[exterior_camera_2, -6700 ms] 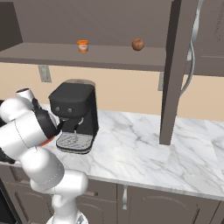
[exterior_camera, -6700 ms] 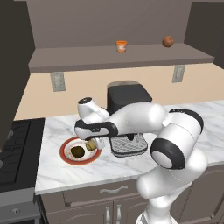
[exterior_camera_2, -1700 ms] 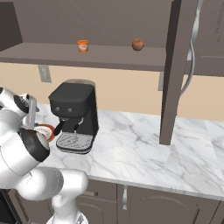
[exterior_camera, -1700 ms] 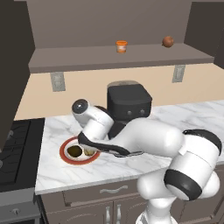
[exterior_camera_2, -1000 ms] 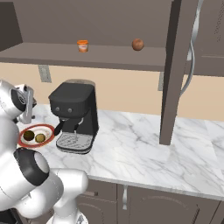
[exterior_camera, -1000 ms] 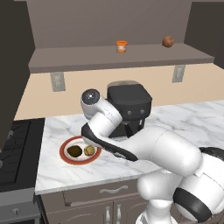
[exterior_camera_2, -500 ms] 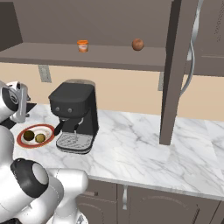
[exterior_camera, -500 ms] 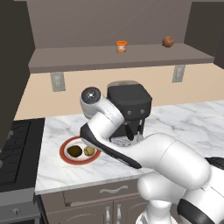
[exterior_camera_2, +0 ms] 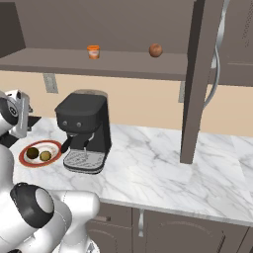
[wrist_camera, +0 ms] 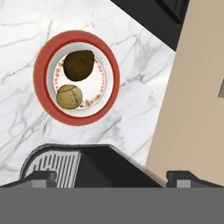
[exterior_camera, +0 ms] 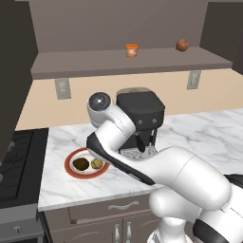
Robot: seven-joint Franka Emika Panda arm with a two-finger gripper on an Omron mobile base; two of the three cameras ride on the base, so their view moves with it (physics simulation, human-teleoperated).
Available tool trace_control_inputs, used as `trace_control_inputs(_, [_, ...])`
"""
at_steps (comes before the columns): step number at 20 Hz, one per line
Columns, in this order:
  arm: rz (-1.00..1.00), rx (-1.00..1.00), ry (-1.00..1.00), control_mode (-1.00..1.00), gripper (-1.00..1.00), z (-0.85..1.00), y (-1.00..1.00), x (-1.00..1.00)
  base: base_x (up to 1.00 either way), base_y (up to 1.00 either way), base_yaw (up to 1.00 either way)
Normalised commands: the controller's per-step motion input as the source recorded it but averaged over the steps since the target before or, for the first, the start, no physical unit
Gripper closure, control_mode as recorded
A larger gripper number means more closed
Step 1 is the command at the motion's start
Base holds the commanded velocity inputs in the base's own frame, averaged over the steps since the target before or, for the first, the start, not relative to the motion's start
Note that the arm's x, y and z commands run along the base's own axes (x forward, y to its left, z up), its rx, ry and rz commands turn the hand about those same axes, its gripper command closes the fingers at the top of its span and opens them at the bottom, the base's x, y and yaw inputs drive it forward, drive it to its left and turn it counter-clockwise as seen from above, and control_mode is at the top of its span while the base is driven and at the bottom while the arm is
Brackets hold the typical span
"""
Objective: Pick the avocado and bread from the counter and place them on the plate. Then pick the jam from the cabinet and place it next to the plate. Lastly close the cabinet door.
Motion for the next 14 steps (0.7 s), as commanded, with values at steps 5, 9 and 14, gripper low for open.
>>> trace_control_inputs(5, [0.0,0.0,0.0,-1.0,-1.0,0.2,0.0,0.0,0.0,0.0,0.0])
trace_control_inputs(9, [0.0,0.0,0.0,-1.0,-1.0,0.26,0.0,0.0,0.0,0.0,0.0])
trace_control_inputs(14, [0.0,0.0,0.0,-1.0,-1.0,0.29,0.0,-0.05,0.0,0.0,0.0])
